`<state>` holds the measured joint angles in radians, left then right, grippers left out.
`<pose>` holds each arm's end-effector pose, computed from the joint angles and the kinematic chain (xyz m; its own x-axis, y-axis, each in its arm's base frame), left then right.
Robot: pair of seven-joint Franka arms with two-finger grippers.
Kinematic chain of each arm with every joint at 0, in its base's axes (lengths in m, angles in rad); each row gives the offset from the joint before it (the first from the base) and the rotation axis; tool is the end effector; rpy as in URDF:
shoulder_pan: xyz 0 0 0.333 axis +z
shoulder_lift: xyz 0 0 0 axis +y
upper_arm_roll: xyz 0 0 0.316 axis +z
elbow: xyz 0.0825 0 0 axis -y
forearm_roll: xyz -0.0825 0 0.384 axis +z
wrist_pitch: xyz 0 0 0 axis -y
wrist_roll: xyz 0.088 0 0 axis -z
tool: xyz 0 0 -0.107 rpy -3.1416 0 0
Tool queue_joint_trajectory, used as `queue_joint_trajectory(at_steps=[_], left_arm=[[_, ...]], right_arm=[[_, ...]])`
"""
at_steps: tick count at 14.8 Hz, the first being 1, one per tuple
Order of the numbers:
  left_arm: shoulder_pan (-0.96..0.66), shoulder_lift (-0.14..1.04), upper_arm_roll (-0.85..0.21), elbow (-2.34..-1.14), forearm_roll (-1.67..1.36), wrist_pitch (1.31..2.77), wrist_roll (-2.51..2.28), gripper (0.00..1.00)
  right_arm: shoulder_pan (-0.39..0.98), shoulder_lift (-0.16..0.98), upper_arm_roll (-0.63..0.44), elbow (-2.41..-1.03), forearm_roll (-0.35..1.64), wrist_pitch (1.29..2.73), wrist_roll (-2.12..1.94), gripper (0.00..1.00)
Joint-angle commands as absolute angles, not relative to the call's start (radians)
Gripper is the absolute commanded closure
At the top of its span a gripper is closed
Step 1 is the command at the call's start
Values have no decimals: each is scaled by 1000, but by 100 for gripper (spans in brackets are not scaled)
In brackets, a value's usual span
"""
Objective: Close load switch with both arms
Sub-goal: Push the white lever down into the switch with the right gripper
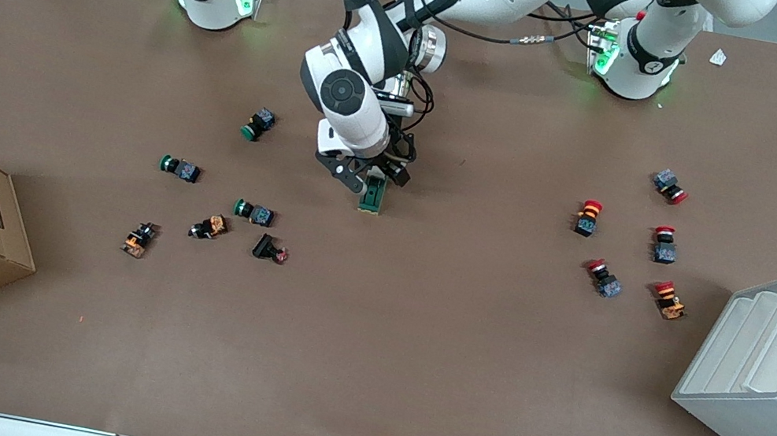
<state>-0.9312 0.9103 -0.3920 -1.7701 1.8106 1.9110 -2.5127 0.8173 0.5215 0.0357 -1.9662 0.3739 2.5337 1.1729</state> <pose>0.2282 -0.5800 0.0705 0.4528 -0.0214 0.8913 -0.0257 -0.9996 -0.0110 0.4116 0.4641 0.2081 0.7958 -0.5650 -0.2176 -0.5939 -0.7985 -0.0984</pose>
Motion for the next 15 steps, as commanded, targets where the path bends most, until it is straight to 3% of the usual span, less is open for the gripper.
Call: queue_joint_trajectory(at_steps=[1,11,15], left_arm=[[-928,963,-374,-1732,1827,1934,-2508,0],[-927,965,-374,-1721,1827,1934,-2513,0],[-928,976,-374,-1703,1827,1936,-2508,0]], right_arm=[[830,526,28,-1974,419,2588,1180,0],[787,565,26,-1884,423,2606,1170,0],[746,566,21,-1812,422,2522,1163,0]])
